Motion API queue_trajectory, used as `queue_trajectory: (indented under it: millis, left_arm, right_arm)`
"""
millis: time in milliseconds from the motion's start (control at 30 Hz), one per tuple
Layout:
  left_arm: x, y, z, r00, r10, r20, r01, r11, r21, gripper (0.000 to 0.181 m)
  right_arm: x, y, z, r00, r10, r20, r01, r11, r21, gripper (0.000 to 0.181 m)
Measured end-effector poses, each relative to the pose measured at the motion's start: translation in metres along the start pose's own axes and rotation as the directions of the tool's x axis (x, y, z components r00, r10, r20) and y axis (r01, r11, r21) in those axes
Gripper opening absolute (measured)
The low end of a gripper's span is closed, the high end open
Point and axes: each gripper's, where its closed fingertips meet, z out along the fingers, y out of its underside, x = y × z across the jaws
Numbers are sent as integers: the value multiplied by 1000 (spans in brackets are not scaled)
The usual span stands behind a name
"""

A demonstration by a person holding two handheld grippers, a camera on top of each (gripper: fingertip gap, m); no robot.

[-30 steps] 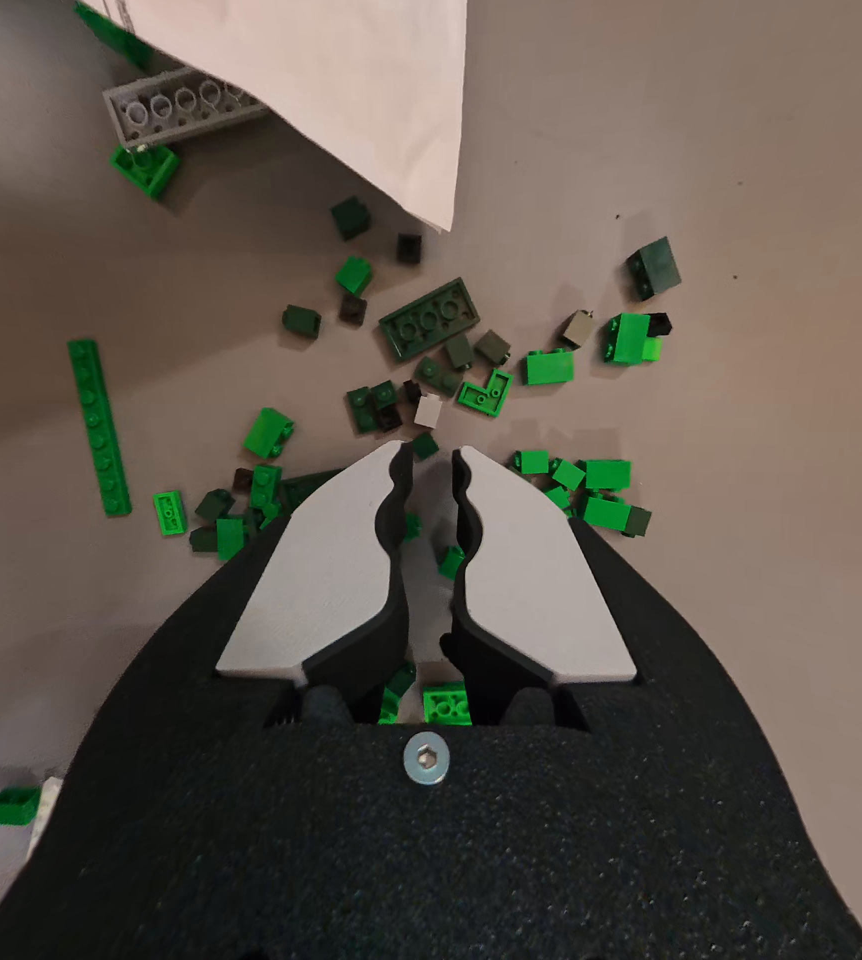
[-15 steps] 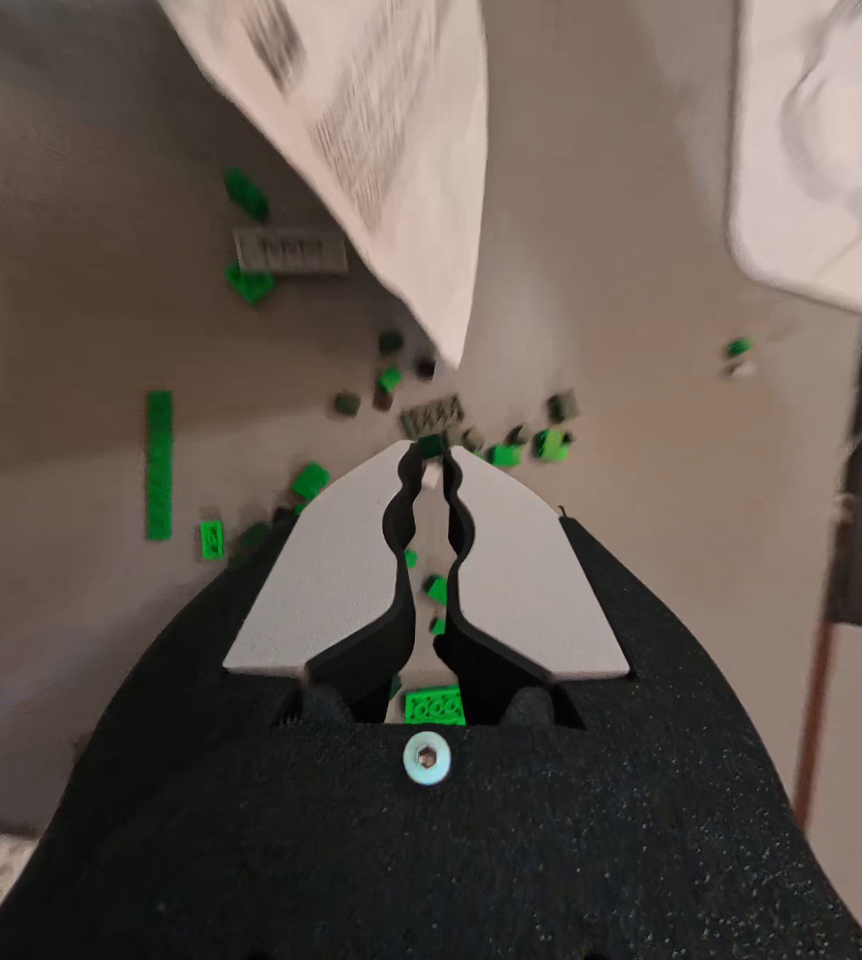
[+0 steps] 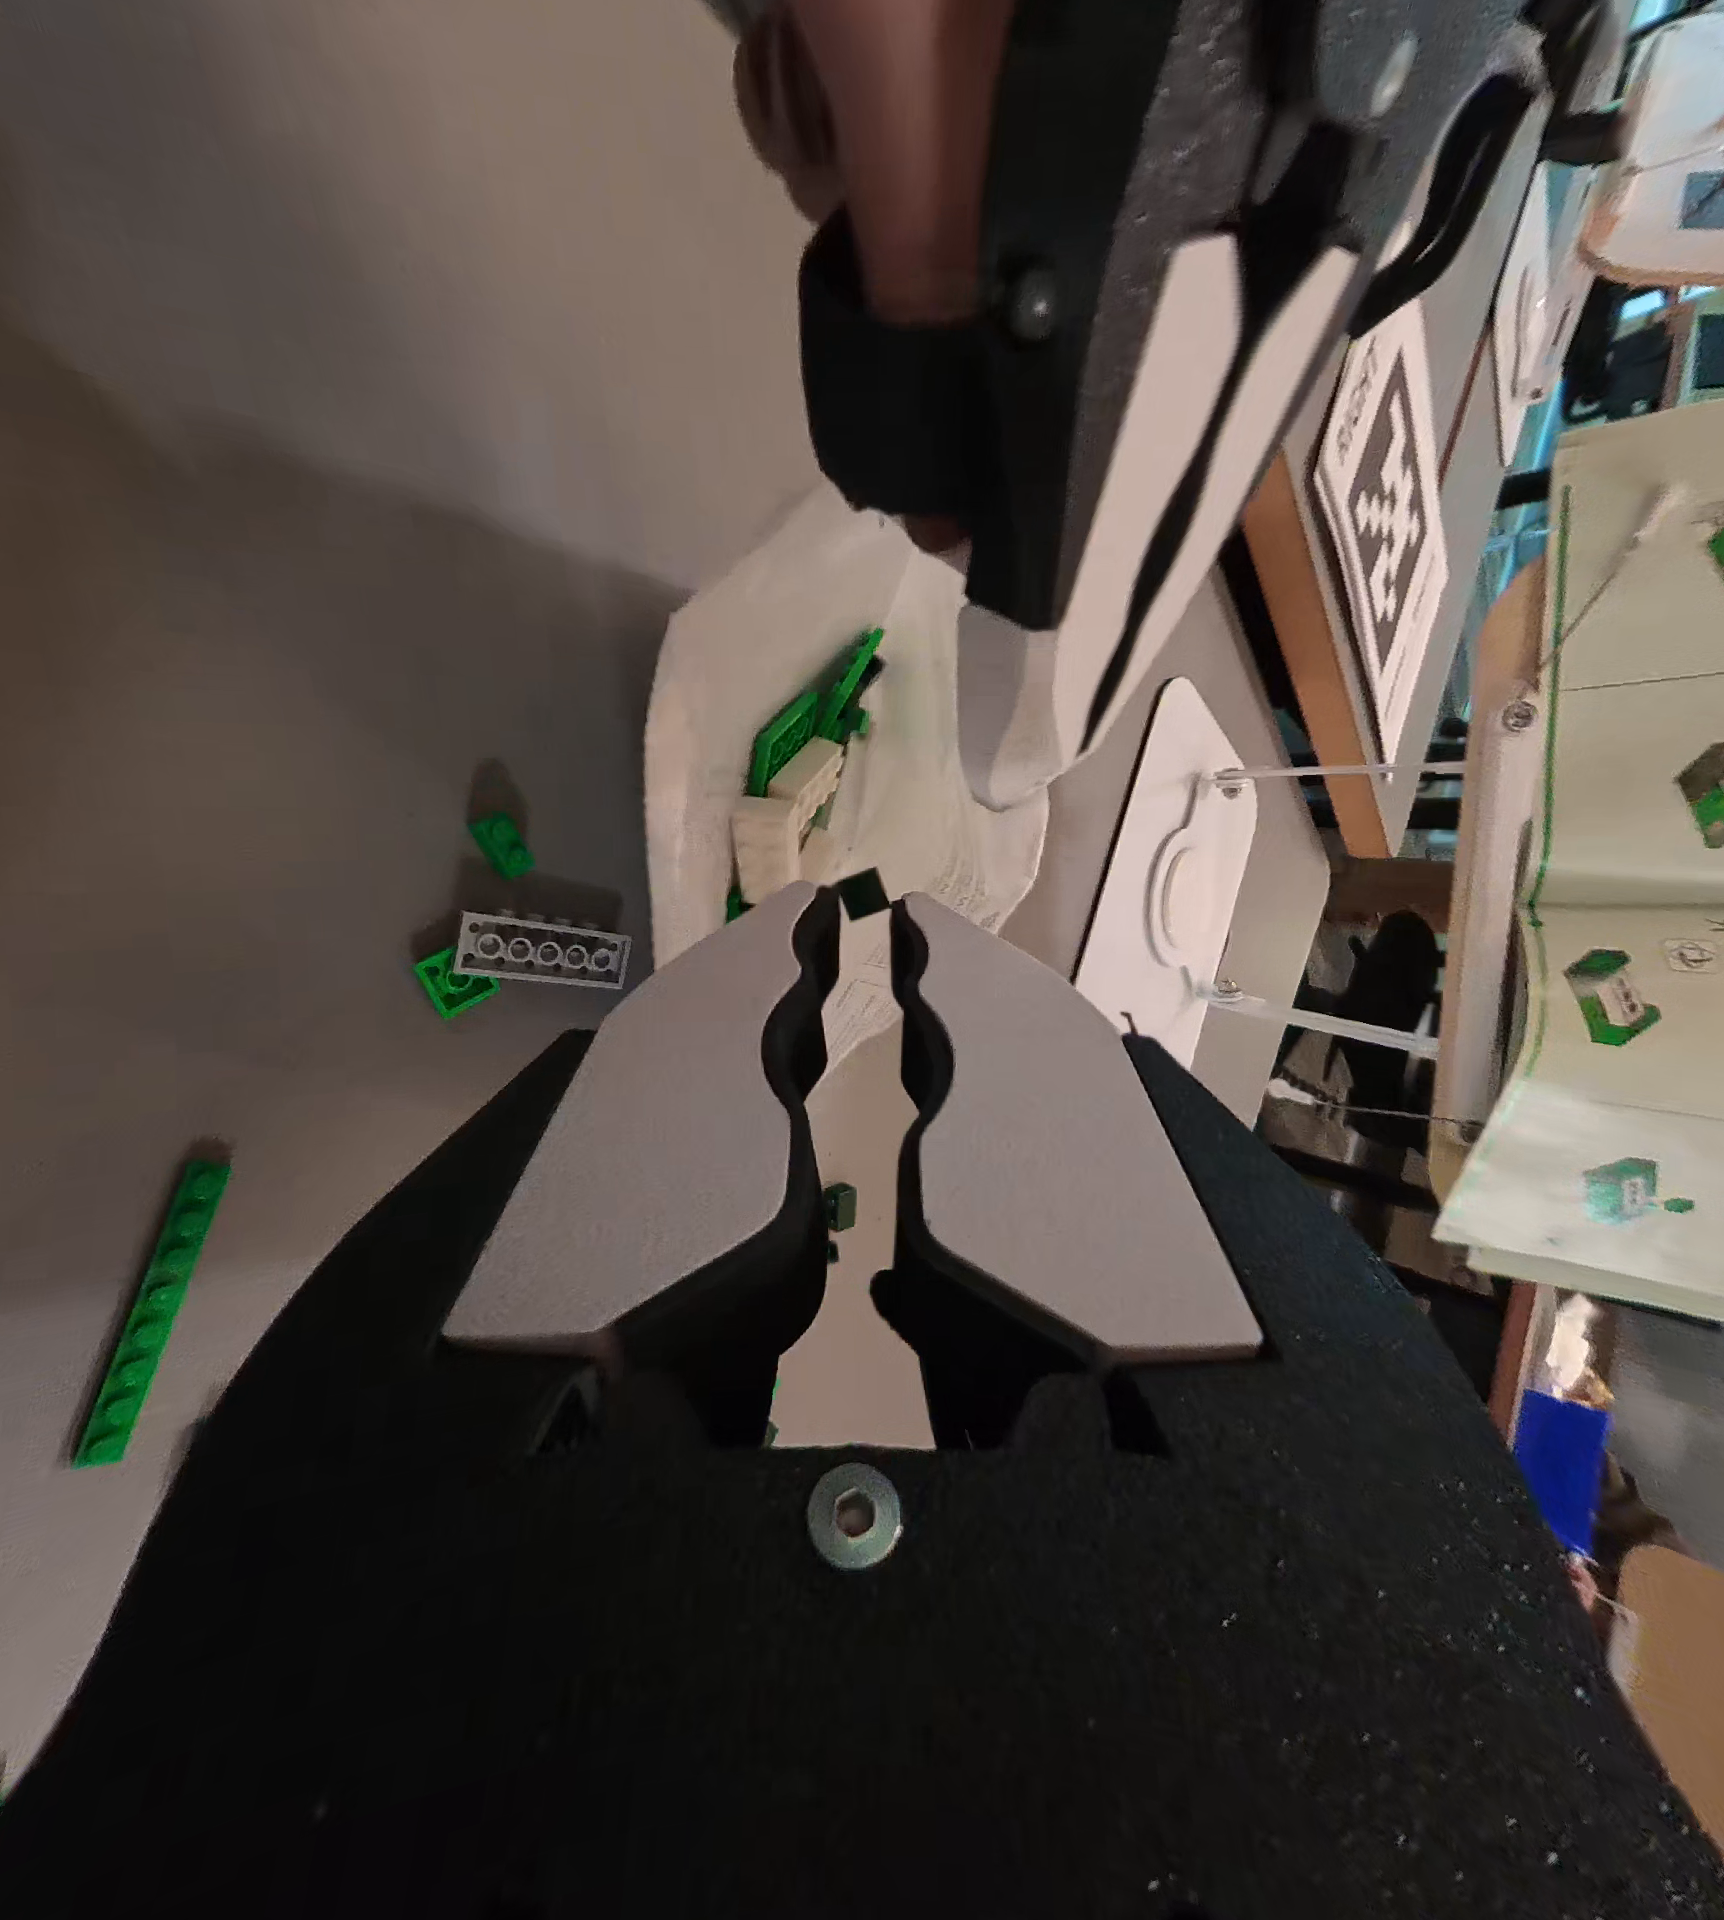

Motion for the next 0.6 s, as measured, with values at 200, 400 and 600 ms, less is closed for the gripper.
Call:
queue_trajectory:
  millis: [200, 400, 600]
  left_arm:
    - [1, 1, 2, 1000, 0, -8, -1, 1000, -3, 0]
    - [0, 0, 3, 1000, 2, 1, -2, 1000, -2, 0]
    - [-5, 0, 0, 1000, -7, 11, 7, 1000, 8, 0]
  right_arm:
    - [-9, -2, -4, 1000, 19, -4, -19, 1000, 14, 17]
    - [-5, 0, -34, 990, 110, -87, -102, 991, 90, 16]
    - [-4, 72, -93, 871, 401, -284, -358, 914, 192, 16]
